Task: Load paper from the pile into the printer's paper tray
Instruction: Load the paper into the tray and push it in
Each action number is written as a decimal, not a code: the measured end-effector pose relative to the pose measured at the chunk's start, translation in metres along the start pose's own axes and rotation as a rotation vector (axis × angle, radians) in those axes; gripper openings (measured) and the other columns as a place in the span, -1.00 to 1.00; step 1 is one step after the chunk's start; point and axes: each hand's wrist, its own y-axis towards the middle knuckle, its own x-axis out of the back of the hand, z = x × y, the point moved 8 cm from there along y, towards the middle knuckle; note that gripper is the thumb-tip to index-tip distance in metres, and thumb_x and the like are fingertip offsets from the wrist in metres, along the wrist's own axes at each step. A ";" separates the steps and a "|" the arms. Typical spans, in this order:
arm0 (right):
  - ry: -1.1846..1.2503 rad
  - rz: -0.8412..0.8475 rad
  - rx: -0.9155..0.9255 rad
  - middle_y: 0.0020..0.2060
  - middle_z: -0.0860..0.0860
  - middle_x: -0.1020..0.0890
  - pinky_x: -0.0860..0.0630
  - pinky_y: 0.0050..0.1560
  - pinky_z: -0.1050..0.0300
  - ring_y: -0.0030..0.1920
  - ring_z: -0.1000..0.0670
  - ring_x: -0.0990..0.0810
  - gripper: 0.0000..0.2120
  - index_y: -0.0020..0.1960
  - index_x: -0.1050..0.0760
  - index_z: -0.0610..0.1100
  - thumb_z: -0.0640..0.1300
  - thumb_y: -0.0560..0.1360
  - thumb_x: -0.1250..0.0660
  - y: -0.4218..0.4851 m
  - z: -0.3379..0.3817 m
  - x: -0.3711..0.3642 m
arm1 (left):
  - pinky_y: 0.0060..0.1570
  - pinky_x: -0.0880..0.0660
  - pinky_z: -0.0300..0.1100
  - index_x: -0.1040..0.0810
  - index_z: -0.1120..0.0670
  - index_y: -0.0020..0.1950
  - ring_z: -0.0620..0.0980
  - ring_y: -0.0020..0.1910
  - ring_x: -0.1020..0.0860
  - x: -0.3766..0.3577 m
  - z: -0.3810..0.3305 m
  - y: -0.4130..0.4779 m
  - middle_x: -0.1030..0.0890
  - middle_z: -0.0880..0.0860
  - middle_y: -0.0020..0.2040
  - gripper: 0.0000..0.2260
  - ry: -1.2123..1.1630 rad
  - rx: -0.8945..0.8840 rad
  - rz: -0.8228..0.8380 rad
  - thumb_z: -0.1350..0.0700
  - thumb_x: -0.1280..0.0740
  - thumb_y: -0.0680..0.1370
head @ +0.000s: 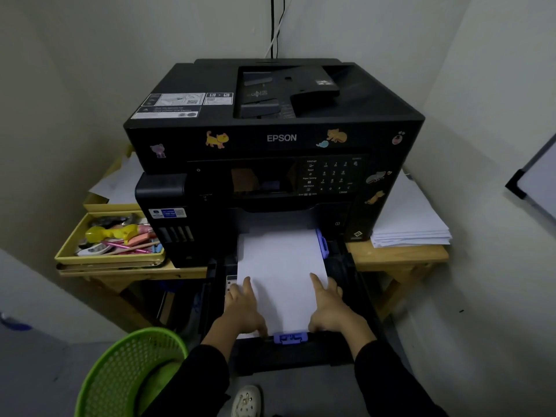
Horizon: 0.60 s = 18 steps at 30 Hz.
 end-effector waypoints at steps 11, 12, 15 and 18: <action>0.101 -0.026 -0.006 0.53 -0.10 0.21 -0.28 0.40 -0.04 0.54 -0.19 0.11 0.06 0.56 0.20 0.05 -0.39 0.33 -0.40 -0.007 0.008 0.004 | 0.48 -0.14 0.00 0.23 0.09 0.55 0.22 0.54 0.14 -0.003 0.003 -0.005 0.17 0.20 0.54 0.06 -0.124 -0.040 -0.057 0.21 -0.51 0.35; 0.048 -0.010 0.001 0.53 -0.09 0.26 -0.24 0.42 -0.05 0.54 -0.18 0.14 0.08 0.55 0.22 0.06 -0.37 0.34 -0.42 -0.010 0.008 0.003 | 0.49 -0.12 0.00 0.25 0.08 0.55 0.22 0.54 0.17 -0.005 0.004 -0.005 0.20 0.20 0.54 0.06 -0.098 -0.040 -0.056 0.20 -0.51 0.36; -0.074 0.003 0.030 0.51 -0.09 0.35 -0.18 0.45 -0.10 0.54 -0.18 0.18 0.08 0.55 0.22 0.08 -0.33 0.34 -0.45 -0.015 0.007 0.000 | 0.51 -0.02 0.03 0.29 0.08 0.55 0.25 0.53 0.22 -0.008 0.005 -0.006 0.25 0.24 0.53 0.08 -0.010 -0.040 -0.050 0.11 -0.51 0.37; -0.132 -0.032 0.073 0.52 -0.07 0.30 -0.21 0.43 -0.12 0.54 -0.18 0.14 0.06 0.55 0.15 0.07 -0.29 0.33 -0.49 -0.016 0.007 0.001 | 0.51 0.02 0.05 0.30 0.08 0.55 0.27 0.53 0.21 -0.010 0.005 -0.005 0.25 0.26 0.53 0.10 0.051 -0.047 -0.053 0.03 -0.51 0.37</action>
